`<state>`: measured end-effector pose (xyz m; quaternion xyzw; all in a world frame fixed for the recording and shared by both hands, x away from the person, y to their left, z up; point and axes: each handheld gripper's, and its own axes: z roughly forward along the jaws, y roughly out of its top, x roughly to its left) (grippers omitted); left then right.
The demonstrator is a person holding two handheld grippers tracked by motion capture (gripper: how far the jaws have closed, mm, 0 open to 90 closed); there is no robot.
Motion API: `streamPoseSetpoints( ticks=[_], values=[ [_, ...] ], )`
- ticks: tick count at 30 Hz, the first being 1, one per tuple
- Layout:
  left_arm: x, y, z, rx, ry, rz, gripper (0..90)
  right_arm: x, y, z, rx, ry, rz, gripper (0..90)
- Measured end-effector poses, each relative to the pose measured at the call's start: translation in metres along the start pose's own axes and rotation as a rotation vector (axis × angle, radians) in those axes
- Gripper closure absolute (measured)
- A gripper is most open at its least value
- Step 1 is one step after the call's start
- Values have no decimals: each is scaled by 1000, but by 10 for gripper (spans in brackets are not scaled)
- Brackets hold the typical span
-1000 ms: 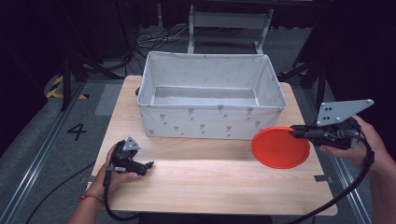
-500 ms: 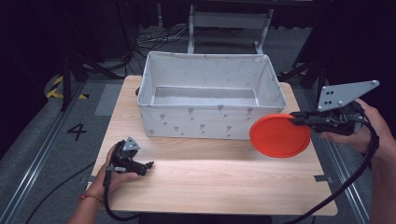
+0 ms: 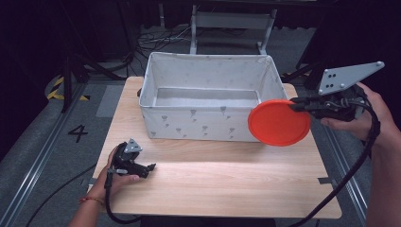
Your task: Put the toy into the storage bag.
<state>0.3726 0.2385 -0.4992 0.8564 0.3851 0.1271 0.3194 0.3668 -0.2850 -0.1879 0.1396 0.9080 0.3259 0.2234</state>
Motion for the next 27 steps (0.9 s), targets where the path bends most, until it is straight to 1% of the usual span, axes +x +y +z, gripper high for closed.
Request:
streamPoseSetpoints(
  ticks=[8,11,14,17,18,20,22,23,26,27],
  values=[
    [0,0,0,0,0,-1,1,-13,18,-6,-32,-45,-2,824],
    [0,0,0,-1,0,0,1,-21,23,-6,-41,-57,10,824],
    [0,0,0,0,0,-1,1,-30,27,-2,-48,-70,24,824],
    [0,0,0,-1,0,0,2,-39,32,3,-48,-67,25,824],
    [0,0,0,0,0,0,2,-42,34,4,-51,-74,29,824],
    [0,0,0,0,0,0,1,-50,36,7,-64,-77,42,824],
    [0,0,0,-1,0,0,1,-58,37,11,-63,-91,58,824],
    [0,0,0,-1,0,0,1,-58,37,11,-63,-91,58,824],
    [0,0,0,0,0,0,1,-68,37,21,-48,-104,48,824],
    [0,0,0,0,0,0,1,-74,36,28,-41,-105,38,824]
  ],
)
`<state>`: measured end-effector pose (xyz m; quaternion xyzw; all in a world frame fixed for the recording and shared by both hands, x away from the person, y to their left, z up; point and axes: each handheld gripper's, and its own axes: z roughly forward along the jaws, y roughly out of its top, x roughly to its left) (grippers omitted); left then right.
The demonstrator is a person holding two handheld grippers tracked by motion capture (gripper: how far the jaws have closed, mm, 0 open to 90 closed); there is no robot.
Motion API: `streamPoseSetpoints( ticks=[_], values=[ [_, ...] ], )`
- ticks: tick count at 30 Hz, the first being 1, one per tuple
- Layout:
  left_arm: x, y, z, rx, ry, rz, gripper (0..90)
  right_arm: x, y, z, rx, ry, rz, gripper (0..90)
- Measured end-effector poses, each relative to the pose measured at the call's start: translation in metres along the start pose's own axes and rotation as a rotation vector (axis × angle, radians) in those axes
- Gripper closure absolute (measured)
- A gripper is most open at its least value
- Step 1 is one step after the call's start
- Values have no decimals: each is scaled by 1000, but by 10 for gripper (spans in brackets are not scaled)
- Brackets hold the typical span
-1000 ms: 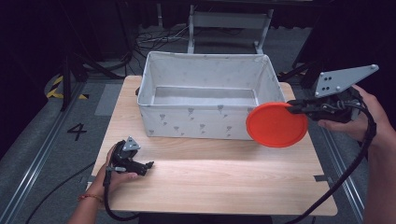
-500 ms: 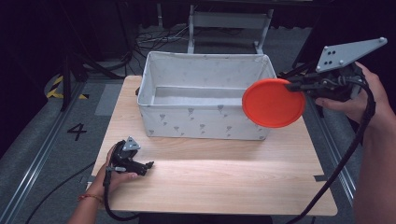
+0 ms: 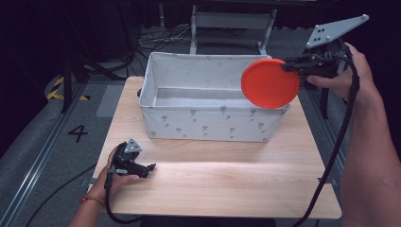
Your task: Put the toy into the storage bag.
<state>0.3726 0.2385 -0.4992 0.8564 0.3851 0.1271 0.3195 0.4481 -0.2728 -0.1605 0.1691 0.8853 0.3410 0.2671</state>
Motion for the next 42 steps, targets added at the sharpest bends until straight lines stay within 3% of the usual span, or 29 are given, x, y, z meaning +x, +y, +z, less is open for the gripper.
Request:
streamPoseSetpoints(
  ticks=[2,5,9,16,26,29,35,42],
  values=[
    [0,0,0,-1,-1,0,2,-2,0,3,0,-2,1,824],
    [0,0,0,-1,-1,-1,1,-13,-2,20,9,0,14,824],
    [0,0,0,-1,-1,-1,2,-17,-5,36,29,1,13,824],
    [0,0,0,-2,-1,-2,1,-22,-15,71,29,45,18,824],
    [0,0,0,1,-1,2,2,-18,-34,118,125,121,-2,823],
    [0,0,0,-1,-1,-1,2,-15,-38,123,133,149,-3,822],
    [0,0,0,-1,-1,-1,2,-4,-44,131,178,236,-66,822],
    [0,0,0,-2,-1,-2,2,4,-51,145,300,283,-110,821]
  ],
)
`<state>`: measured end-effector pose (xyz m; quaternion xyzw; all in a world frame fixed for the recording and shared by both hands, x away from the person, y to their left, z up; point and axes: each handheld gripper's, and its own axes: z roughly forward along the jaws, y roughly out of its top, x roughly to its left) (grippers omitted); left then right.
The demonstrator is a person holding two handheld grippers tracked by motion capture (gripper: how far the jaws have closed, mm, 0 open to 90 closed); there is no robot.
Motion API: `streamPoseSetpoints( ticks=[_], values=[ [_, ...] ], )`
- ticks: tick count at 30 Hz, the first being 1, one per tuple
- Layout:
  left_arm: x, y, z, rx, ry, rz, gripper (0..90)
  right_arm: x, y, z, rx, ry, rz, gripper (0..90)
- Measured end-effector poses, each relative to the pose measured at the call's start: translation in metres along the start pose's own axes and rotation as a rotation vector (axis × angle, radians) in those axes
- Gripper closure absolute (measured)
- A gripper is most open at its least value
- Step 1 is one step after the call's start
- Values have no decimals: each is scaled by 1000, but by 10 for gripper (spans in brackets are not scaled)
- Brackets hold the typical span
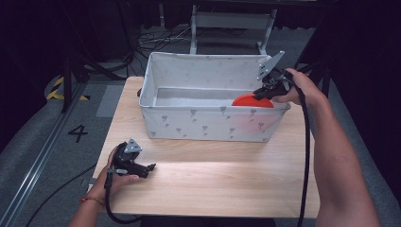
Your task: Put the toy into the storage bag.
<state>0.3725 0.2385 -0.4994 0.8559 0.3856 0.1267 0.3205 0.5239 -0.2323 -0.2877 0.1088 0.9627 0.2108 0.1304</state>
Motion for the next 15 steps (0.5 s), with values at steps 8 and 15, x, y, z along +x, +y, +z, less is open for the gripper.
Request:
streamPoseSetpoints(
  ticks=[8,15],
  values=[
    [0,0,0,2,0,0,2,3,2,10,89,53,-24,815],
    [0,0,0,1,-1,0,1,1,2,23,198,64,-19,812]
  ],
)
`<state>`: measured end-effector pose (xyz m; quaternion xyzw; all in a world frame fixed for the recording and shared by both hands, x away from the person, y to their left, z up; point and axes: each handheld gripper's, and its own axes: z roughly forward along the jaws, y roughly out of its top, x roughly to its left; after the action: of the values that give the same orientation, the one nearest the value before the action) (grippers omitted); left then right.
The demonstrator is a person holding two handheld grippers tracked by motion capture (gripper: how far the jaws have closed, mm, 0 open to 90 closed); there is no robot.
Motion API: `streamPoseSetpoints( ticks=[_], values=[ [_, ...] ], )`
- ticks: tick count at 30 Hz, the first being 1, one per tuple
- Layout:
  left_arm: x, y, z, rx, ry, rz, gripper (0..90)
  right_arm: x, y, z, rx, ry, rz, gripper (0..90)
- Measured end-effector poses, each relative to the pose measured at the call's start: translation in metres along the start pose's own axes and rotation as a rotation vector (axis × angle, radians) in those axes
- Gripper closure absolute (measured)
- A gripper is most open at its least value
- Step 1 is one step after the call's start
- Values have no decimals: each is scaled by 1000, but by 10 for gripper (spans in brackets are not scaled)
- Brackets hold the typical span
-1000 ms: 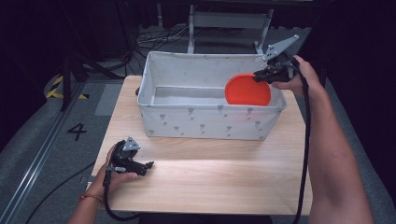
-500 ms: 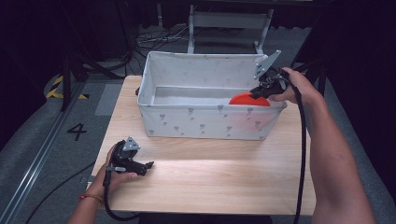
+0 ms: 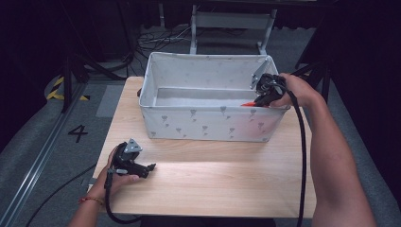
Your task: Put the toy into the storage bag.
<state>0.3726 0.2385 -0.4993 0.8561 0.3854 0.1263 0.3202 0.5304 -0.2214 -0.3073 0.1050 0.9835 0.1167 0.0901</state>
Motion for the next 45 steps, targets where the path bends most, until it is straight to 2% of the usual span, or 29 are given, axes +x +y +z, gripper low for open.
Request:
streamPoseSetpoints(
  ticks=[5,8,10,16,19,21,25,27,30,34,41,43,45],
  values=[
    [0,0,0,0,-2,3,1,-4,-4,0,12,5,11,813],
    [0,0,0,3,0,5,1,-7,-9,3,15,-2,39,812],
    [1,0,0,2,0,7,1,-8,-12,6,7,10,55,812],
    [1,1,0,3,3,10,1,-11,-16,16,45,19,75,808],
    [1,1,0,3,2,10,1,-12,-17,16,33,19,88,802],
    [1,1,0,2,2,10,1,-13,-19,15,19,4,103,755],
    [1,0,0,4,2,9,1,-14,-22,14,1,-6,133,746],
    [1,0,0,4,2,9,1,-13,-24,13,-11,-13,138,706],
    [1,1,0,5,0,11,1,-12,-26,9,-62,-42,151,646],
    [1,1,1,0,-2,9,1,-9,-30,-1,-181,-73,175,575],
    [1,1,1,2,-3,11,2,-2,-36,-15,-296,-145,225,457],
    [1,1,1,0,-1,10,1,2,-39,-20,-333,-169,252,449],
    [1,1,1,2,-3,11,1,5,-42,-24,-362,-179,256,439]
  ],
)
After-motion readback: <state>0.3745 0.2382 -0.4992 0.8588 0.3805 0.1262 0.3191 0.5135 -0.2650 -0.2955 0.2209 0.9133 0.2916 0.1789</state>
